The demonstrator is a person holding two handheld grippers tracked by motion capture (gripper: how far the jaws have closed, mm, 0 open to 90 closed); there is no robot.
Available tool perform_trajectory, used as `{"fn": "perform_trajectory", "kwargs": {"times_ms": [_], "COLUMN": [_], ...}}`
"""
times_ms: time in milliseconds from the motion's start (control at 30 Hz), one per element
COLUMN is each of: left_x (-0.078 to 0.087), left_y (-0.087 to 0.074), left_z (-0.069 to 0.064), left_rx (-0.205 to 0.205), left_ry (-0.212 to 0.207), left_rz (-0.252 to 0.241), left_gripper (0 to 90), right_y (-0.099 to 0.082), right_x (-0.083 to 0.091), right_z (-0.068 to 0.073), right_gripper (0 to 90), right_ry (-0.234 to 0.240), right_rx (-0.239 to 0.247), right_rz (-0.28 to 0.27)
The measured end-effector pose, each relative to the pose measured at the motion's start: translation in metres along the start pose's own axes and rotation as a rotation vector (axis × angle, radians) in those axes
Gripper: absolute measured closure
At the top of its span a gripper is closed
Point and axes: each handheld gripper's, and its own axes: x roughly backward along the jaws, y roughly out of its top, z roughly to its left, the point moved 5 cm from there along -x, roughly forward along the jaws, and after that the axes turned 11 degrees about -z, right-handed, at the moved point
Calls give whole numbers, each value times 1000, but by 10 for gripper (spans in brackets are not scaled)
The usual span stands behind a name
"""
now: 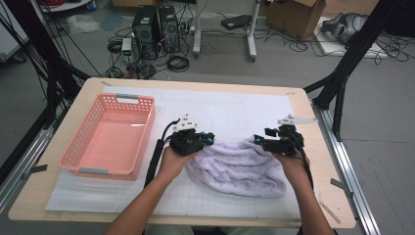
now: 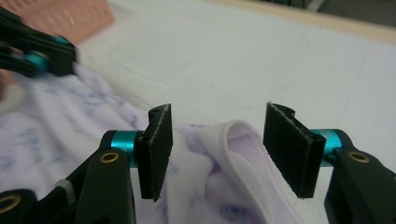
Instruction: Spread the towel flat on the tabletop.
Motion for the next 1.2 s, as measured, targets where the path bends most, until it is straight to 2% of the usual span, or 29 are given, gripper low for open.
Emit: {"fn": "perform_trajectory", "kwargs": {"times_ms": [33, 67, 100, 133, 167, 233, 267, 300, 333, 367, 400, 433, 467, 500, 567, 600, 633, 700, 733, 767, 800, 833, 867, 933, 1000, 1033, 1100, 1167, 1200], "left_x": [0, 0, 1, 2, 4, 9, 17, 17, 23, 29, 36, 48, 48, 53, 57, 57, 57, 53, 51, 49, 47, 42, 42, 38, 37, 36, 32, 30, 27], "left_y": [1, 2, 4, 6, 8, 15, 25, 25, 30, 36, 42, 50, 50, 51, 50, 46, 41, 28, 20, 13, 8, -5, -5, -14, -15, -13, -7, -4, 0], "left_z": [2, 4, 8, 11, 15, 24, 34, 34, 39, 43, 46, 48, 48, 47, 42, 39, 36, 33, 32, 31, 30, 25, 25, 22, 22, 22, 26, 28, 30], "left_rx": [3, -2, -5, -1, 2, 3, 13, 13, 16, 17, 22, 20, 20, 13, 6, 12, 17, 9, 26, 34, 35, 38, 38, 44, 44, 42, 40, 42, 39], "left_ry": [7, 17, 29, 46, 63, 114, 176, 176, 203, 227, 237, 254, 254, 254, 238, 222, 209, 192, 184, 174, 171, 146, 146, 108, 106, 108, 130, 133, 136], "left_rz": [-2, -1, -3, -13, -25, -49, -98, -98, -120, -154, -185, -218, -218, -222, -219, -206, -189, -129, -106, -74, -54, -5, -5, 32, 26, 6, -23, -20, -18], "left_gripper": [834, 835, 835, 835, 836, 837, 838, 838, 838, 838, 838, 838, 838, 838, 837, 837, 837, 835, 835, 833, 833, 832, 828, 816, 800, 721, 628, 548, 521], "right_y": [0, -2, -7, -8, -7, 1, 8, 17, 17, 27, 50, 60, 68, 68, 75, 75, 64, 47, 47, 28, 20, 9, 0, -16, -24, -38, -51, -63, -67], "right_x": [0, -13, -34, -42, -48, -58, -61, -62, -62, -61, -55, -49, -44, -44, -28, -28, -24, -21, -21, -17, -15, -10, -6, 4, 10, 21, 30, 35, 36], "right_z": [0, -1, -3, -2, -2, -10, -14, -18, -18, -20, -20, -18, -16, -16, -18, -18, -23, -29, -29, -36, -38, -41, -43, -47, -49, -53, -56, -59, -59], "right_gripper": [413, 426, 551, 716, 823, 871, 872, 873, 873, 873, 873, 873, 873, 873, 872, 872, 872, 872, 872, 872, 873, 872, 872, 872, 872, 872, 871, 855, 811], "right_ry": [0, 15, 23, 42, 46, -12, -37, -54, -54, -55, -46, -31, -22, -22, -5, -5, -25, -50, -50, -73, -76, -89, -99, -120, -134, -148, -163, -151, -145], "right_rx": [0, -36, -58, -48, -15, 51, 49, 60, 60, 68, 69, 68, 71, 71, 44, 44, 44, 42, 42, 30, 24, 17, 25, 46, 52, 58, 51, 28, 18], "right_rz": [0, 70, 193, 234, 256, 239, 206, 159, 159, 89, -69, -140, -205, -205, -293, -293, -232, -152, -152, -64, -31, 10, 36, 81, 92, 110, 122, 132, 132]}}
